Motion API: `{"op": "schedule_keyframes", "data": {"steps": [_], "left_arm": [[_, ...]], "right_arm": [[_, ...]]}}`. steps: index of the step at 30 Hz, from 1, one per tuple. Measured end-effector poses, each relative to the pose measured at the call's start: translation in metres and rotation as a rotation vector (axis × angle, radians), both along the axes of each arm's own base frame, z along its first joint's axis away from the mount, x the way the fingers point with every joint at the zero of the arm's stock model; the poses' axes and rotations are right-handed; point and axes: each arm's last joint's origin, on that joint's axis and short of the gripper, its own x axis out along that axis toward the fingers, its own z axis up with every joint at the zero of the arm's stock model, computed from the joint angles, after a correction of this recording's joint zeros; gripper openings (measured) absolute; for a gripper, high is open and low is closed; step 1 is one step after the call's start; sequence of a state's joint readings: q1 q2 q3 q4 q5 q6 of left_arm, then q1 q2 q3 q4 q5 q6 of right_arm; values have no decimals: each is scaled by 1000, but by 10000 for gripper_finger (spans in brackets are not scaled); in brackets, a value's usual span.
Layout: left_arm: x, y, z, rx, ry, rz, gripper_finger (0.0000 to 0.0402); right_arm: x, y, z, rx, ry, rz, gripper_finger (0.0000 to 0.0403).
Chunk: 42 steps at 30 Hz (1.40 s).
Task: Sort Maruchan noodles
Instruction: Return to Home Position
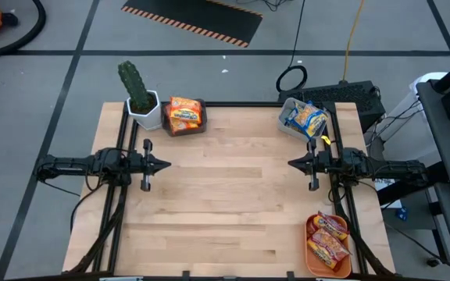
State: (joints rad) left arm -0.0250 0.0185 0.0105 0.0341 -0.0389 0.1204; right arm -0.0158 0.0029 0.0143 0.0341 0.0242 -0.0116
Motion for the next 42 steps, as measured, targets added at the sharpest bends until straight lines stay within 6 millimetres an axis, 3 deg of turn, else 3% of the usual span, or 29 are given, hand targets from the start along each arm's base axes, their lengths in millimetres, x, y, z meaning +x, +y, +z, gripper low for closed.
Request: {"op": "schedule_keyframes", "data": {"steps": [42], "left_arm": [[0,0,0,3,0,0,1]], "right_arm": [[0,0,0,0,0,0,0]]}}
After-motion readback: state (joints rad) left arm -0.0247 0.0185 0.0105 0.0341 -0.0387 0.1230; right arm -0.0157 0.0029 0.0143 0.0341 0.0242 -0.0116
